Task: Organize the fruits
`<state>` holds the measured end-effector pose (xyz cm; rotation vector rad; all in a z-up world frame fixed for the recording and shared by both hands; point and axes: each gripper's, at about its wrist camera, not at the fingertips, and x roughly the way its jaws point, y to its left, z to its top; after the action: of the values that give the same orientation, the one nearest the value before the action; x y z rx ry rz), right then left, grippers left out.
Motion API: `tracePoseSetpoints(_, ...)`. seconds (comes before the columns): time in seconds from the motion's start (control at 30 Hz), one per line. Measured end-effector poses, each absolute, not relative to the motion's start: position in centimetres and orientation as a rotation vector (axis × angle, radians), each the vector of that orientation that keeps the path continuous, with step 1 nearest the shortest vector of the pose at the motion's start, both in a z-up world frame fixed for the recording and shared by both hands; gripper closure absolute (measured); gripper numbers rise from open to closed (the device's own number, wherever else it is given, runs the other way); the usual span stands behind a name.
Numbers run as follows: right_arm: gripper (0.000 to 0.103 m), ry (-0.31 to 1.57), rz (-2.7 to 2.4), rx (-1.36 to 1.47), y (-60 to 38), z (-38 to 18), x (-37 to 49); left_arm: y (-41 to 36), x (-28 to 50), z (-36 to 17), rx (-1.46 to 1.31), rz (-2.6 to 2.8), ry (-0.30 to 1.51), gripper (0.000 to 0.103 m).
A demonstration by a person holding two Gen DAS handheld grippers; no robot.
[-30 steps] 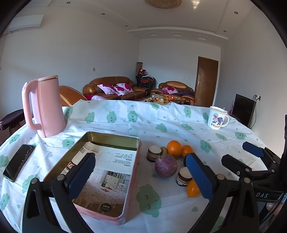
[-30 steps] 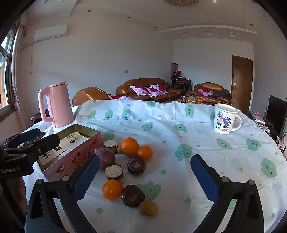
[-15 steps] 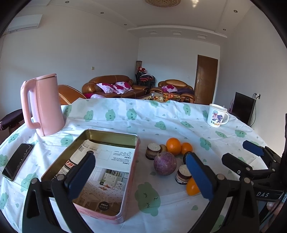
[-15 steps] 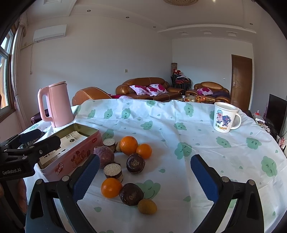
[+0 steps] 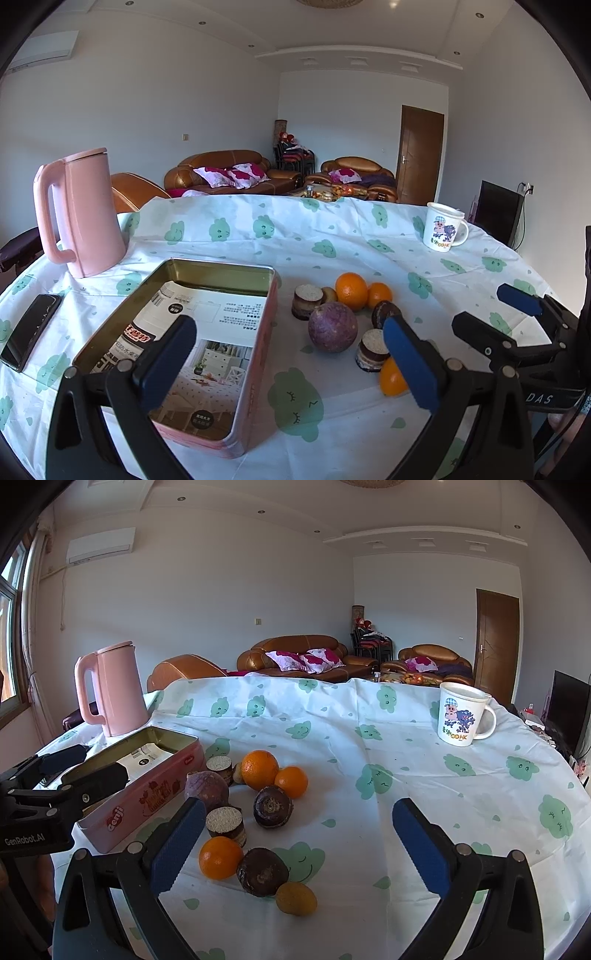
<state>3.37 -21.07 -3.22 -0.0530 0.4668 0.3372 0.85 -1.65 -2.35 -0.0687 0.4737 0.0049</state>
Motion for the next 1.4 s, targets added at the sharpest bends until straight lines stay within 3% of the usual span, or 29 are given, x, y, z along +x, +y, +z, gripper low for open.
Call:
tracePoseSetpoints(0.4, 0.002, 0.513, 0.360, -0.097, -21.8, -5.3, 3.1, -3.3, 1.7, -4.5, -0.048, -0.066, 0.528, 0.000)
tracePoseSetpoints(0.43, 0.005, 0.522, 0.370, -0.107, -21.8, -5.5, 3.1, -3.6, 1.7, -4.7, -0.043, -0.077, 0.535, 0.001)
tracePoseSetpoints(0.5, 0.019, 0.556, 0.393, -0.117, -21.5, -6.2, 3.3, -4.3, 1.7, -5.0, -0.026, -0.092, 0.540, 0.006)
tracePoseSetpoints(0.53, 0.031, 0.580, 0.411, -0.118, -21.4, -6.5, 3.6, -4.5, 1.7, -5.1, -0.022, -0.102, 0.544, 0.007)
tracePoseSetpoints(0.57, 0.035, 0.600, 0.423, -0.120, -21.3, -6.8, 3.8, -4.8, 1.7, -5.1, -0.019, -0.115, 0.546, 0.009)
tracePoseSetpoints(0.8, 0.036, 0.652, 0.489, -0.160, -20.4, -7.7, 3.7, -5.3, 2.2, -5.8, -0.026, -0.149, 0.578, 0.018)
tracePoseSetpoints(0.93, 0.055, 0.690, 0.506, -0.160, -21.0, -8.5, 3.5, -5.8, 2.1, -5.9, -0.025, -0.180, 0.582, 0.021)
tracePoseSetpoints(1.07, 0.072, 0.701, 0.499, -0.137, -22.0, -8.7, 3.5, -6.9, 2.7, -6.2, -0.022, -0.234, 0.615, 0.035)
tracePoseSetpoints(1.23, 0.074, 0.685, 0.484, -0.113, -22.4, -8.7, 3.8, -8.7, 3.5, -6.7, 0.003, -0.286, 0.656, 0.036)
tracePoseSetpoints(1.4, 0.074, 0.656, 0.469, -0.114, -22.5, -8.4, 3.4, -9.3, 4.3, -7.3, 0.004, -0.299, 0.707, 0.045)
